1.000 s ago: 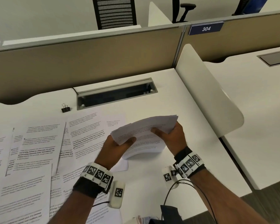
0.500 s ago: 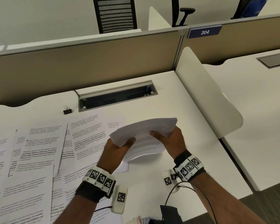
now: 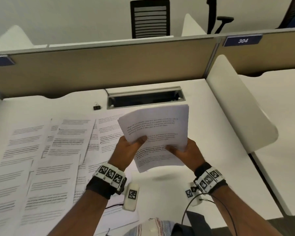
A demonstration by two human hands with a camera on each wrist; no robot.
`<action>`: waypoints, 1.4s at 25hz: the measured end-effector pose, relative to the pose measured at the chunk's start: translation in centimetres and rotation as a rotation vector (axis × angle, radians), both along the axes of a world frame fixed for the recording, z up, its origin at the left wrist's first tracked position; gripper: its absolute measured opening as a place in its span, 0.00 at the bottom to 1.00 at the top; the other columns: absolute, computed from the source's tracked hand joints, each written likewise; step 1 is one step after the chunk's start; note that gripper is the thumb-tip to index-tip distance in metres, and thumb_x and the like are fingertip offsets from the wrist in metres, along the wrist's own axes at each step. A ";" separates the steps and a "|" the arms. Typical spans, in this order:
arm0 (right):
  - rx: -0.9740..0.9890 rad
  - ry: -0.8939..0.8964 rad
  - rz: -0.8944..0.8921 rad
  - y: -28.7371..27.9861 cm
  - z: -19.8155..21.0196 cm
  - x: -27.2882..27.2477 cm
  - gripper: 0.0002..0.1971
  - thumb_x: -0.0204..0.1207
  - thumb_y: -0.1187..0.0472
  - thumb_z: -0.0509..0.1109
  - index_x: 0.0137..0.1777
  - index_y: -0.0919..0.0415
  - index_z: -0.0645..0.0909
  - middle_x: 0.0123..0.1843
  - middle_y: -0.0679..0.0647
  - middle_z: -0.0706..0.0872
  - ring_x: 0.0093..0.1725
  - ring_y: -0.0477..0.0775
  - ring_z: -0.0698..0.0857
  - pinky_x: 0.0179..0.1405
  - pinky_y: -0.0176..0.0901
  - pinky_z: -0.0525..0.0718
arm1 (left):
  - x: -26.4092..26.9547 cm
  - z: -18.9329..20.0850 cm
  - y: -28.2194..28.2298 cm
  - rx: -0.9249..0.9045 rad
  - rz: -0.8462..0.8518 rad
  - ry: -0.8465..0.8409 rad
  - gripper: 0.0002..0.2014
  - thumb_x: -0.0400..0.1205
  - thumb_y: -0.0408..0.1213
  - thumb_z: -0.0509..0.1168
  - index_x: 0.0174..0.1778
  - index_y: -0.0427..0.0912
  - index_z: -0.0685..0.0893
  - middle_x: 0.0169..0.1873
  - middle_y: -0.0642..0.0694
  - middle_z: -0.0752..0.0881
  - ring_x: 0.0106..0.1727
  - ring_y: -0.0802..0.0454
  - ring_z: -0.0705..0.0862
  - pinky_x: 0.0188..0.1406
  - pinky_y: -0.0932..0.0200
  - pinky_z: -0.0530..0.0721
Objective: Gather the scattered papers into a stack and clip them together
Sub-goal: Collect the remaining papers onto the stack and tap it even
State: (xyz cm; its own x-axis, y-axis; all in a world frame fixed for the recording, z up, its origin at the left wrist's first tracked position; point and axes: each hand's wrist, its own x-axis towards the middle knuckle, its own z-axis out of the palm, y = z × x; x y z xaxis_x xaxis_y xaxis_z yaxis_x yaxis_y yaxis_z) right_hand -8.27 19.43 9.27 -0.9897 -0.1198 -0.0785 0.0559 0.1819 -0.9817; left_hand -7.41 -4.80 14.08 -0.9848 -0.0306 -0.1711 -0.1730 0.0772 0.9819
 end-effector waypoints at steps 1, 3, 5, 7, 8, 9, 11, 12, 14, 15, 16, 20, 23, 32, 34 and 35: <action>0.016 -0.012 0.049 -0.3 -0.2 0.3 0.16 0.73 0.60 0.82 0.59 0.55 0.86 0.52 0.41 0.92 0.47 0.36 0.91 0.42 0.29 0.87 | 0.4 0.0 -0.7 0.016 0.040 -0.001 0.06 0.80 0.39 0.76 0.52 0.50 0.90 0.48 0.50 0.95 0.49 0.50 0.94 0.48 0.49 0.92; 0.052 -0.026 0.103 -0.9 -0.7 0.7 0.14 0.74 0.60 0.81 0.59 0.54 0.86 0.51 0.38 0.91 0.46 0.33 0.91 0.40 0.27 0.87 | 1.1 -0.3 -1.8 0.023 0.091 -0.007 0.06 0.80 0.38 0.76 0.52 0.48 0.90 0.46 0.51 0.95 0.47 0.51 0.95 0.46 0.52 0.93; 0.075 -0.028 0.136 -1.7 -1.5 1.2 0.13 0.75 0.60 0.80 0.58 0.55 0.86 0.50 0.40 0.91 0.45 0.33 0.90 0.39 0.27 0.86 | 2.0 -1.1 -3.1 -0.016 0.098 -0.001 0.09 0.80 0.37 0.76 0.54 0.50 0.88 0.46 0.54 0.95 0.47 0.56 0.94 0.43 0.59 0.92; 0.069 -0.041 0.136 -2.6 -2.3 1.6 0.12 0.76 0.60 0.80 0.58 0.56 0.86 0.52 0.43 0.91 0.45 0.34 0.90 0.39 0.27 0.86 | 2.9 -2.6 -4.6 -0.036 0.113 -0.043 0.15 0.80 0.38 0.76 0.60 0.52 0.83 0.52 0.53 0.94 0.52 0.55 0.93 0.48 0.56 0.92; 0.062 -0.050 0.135 -3.0 -2.7 1.9 0.13 0.76 0.60 0.80 0.59 0.57 0.86 0.52 0.44 0.92 0.45 0.34 0.91 0.39 0.27 0.86 | 3.4 -3.5 -5.5 -0.009 0.143 -0.088 0.17 0.81 0.36 0.76 0.63 0.53 0.81 0.54 0.50 0.93 0.54 0.53 0.93 0.52 0.52 0.92; 0.053 -0.061 0.137 -3.4 -3.3 2.1 0.13 0.76 0.60 0.79 0.59 0.57 0.86 0.53 0.45 0.92 0.45 0.35 0.91 0.39 0.27 0.86 | 4.1 -4.5 -6.6 0.016 0.178 -0.136 0.19 0.81 0.34 0.75 0.64 0.54 0.80 0.56 0.49 0.93 0.56 0.50 0.93 0.54 0.49 0.91; 0.049 -0.085 0.133 -3.9 -4.5 2.5 0.13 0.76 0.59 0.79 0.59 0.57 0.86 0.53 0.45 0.92 0.45 0.37 0.91 0.40 0.29 0.88 | 5.8 -6.6 -8.8 0.038 0.251 -0.179 0.22 0.80 0.28 0.75 0.64 0.55 0.80 0.58 0.46 0.92 0.58 0.45 0.91 0.53 0.49 0.89; 0.058 -0.096 0.131 -4.1 -5.1 2.7 0.14 0.76 0.57 0.80 0.60 0.56 0.86 0.53 0.45 0.92 0.46 0.38 0.91 0.42 0.32 0.89 | 6.9 -7.6 -10.2 0.037 0.288 -0.185 0.22 0.79 0.27 0.75 0.63 0.55 0.81 0.58 0.46 0.92 0.58 0.43 0.90 0.51 0.50 0.87; 0.085 -0.125 0.113 -4.7 -6.4 3.1 0.14 0.76 0.55 0.80 0.60 0.54 0.86 0.53 0.45 0.92 0.47 0.40 0.91 0.46 0.38 0.90 | 9.2 -9.1 -12.9 -0.028 0.365 -0.202 0.22 0.79 0.26 0.75 0.63 0.53 0.81 0.59 0.45 0.90 0.58 0.42 0.89 0.52 0.52 0.85; 0.097 -0.145 0.097 -4.9 -6.9 3.3 0.14 0.75 0.54 0.80 0.59 0.53 0.86 0.53 0.45 0.92 0.47 0.40 0.92 0.47 0.41 0.91 | 10.4 -9.7 -14.3 -0.082 0.405 -0.219 0.21 0.79 0.27 0.75 0.64 0.51 0.81 0.59 0.46 0.89 0.58 0.43 0.89 0.53 0.54 0.85; 0.104 -0.162 0.081 -5.2 -7.3 3.6 0.14 0.75 0.54 0.80 0.59 0.52 0.86 0.53 0.45 0.92 0.47 0.41 0.92 0.48 0.43 0.91 | 11.4 -10.2 -15.7 -0.132 0.440 -0.236 0.21 0.79 0.29 0.76 0.65 0.48 0.80 0.60 0.46 0.88 0.59 0.44 0.89 0.53 0.56 0.84; 0.129 -0.209 0.018 -5.7 -8.5 4.6 0.16 0.75 0.54 0.80 0.62 0.54 0.85 0.54 0.47 0.92 0.50 0.47 0.91 0.46 0.41 0.88 | 13.8 -11.5 -20.6 -0.260 0.492 -0.319 0.23 0.79 0.31 0.77 0.68 0.42 0.78 0.61 0.43 0.85 0.59 0.44 0.86 0.49 0.61 0.81; 0.151 -0.263 -0.039 -6.1 -9.5 5.4 0.18 0.75 0.55 0.81 0.63 0.56 0.85 0.55 0.50 0.92 0.51 0.50 0.91 0.50 0.49 0.90 | 14.0 -12.9 -22.1 -0.273 0.439 -0.400 0.23 0.77 0.32 0.78 0.66 0.44 0.79 0.62 0.43 0.84 0.58 0.45 0.87 0.50 0.58 0.83; 0.235 -0.313 -0.059 -8.6 -10.7 8.0 0.18 0.76 0.57 0.80 0.64 0.57 0.83 0.49 0.40 0.89 0.48 0.40 0.88 0.37 0.25 0.83 | 13.4 -14.9 -18.9 -0.306 0.235 -0.466 0.32 0.76 0.40 0.80 0.74 0.48 0.74 0.65 0.51 0.80 0.64 0.48 0.83 0.66 0.48 0.86; 0.235 -0.308 -0.069 -8.9 -10.9 8.2 0.18 0.76 0.57 0.80 0.65 0.58 0.83 0.49 0.40 0.89 0.48 0.40 0.88 0.34 0.24 0.84 | 12.6 -14.8 -18.4 -0.193 0.318 -0.494 0.30 0.75 0.35 0.80 0.70 0.45 0.75 0.61 0.48 0.82 0.62 0.46 0.84 0.63 0.48 0.86; 0.234 -0.307 -0.073 -9.0 -10.8 8.2 0.18 0.76 0.58 0.80 0.65 0.58 0.83 0.49 0.40 0.89 0.48 0.40 0.88 0.34 0.23 0.84 | 12.1 -14.6 -18.2 -0.143 0.344 -0.513 0.29 0.75 0.32 0.80 0.69 0.43 0.76 0.59 0.46 0.84 0.60 0.45 0.85 0.61 0.49 0.86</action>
State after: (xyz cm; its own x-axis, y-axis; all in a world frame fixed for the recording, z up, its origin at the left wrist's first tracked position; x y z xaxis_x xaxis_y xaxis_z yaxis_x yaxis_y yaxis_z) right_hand -0.08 10.42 -1.54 -0.9213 0.0065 -0.3887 0.3613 0.3839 -0.8498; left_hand 4.66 -23.01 -0.57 -0.7079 -0.3887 -0.5897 -0.6575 0.0578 0.7512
